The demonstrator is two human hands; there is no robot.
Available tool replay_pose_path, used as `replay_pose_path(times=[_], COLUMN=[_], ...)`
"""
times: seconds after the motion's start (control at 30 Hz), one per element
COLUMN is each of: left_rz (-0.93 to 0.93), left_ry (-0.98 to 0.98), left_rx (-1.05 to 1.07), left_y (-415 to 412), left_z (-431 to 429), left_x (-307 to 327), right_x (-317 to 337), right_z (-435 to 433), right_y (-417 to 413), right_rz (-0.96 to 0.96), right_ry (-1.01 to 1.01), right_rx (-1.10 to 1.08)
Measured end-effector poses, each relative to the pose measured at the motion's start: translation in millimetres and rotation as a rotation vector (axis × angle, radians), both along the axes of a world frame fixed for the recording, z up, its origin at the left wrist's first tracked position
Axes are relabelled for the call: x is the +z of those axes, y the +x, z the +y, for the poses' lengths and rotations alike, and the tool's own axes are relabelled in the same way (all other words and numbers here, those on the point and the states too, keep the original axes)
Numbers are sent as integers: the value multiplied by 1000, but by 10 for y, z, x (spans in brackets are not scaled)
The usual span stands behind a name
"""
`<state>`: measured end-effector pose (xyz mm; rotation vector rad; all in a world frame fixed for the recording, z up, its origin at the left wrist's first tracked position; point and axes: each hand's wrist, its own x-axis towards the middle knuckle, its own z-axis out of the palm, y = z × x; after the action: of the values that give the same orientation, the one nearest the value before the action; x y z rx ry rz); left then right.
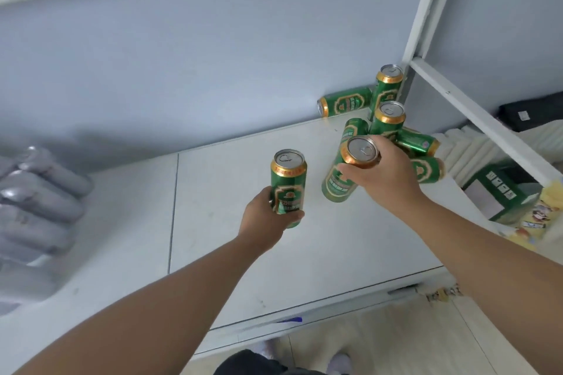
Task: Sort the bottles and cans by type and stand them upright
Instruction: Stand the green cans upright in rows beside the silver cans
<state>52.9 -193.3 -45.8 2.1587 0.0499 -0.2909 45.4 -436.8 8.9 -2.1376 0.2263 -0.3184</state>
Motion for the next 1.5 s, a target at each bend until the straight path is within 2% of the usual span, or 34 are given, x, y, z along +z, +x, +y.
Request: replay_pose_path(times=[0.33, 0.83, 0.97, 1.07, 1.27, 1.5], left_rz=[-26, -51, -41, -31, -44, -35], left_ry=[-41, -25, -3, -58, -138, -130], left_rx=[161, 191, 235, 301, 466, 572], left_y=[-79, 188, 367, 555, 1029, 1615], left_z=[826, 2771, 3083, 3242, 3493, 3758], left_x=[104, 22, 2, -27, -97, -344], right_x=[209, 179, 193, 183, 104, -34], right_z=[921, 2913, 3212, 3371, 3674, 4078], right_y=[233, 533, 664, 851, 1382, 2049], right_rz=[-23, -13, -7, 12, 36, 58], right_ry=[3, -6, -16, -31, -43, -48], right_rx=[132, 210, 227, 269, 357, 484])
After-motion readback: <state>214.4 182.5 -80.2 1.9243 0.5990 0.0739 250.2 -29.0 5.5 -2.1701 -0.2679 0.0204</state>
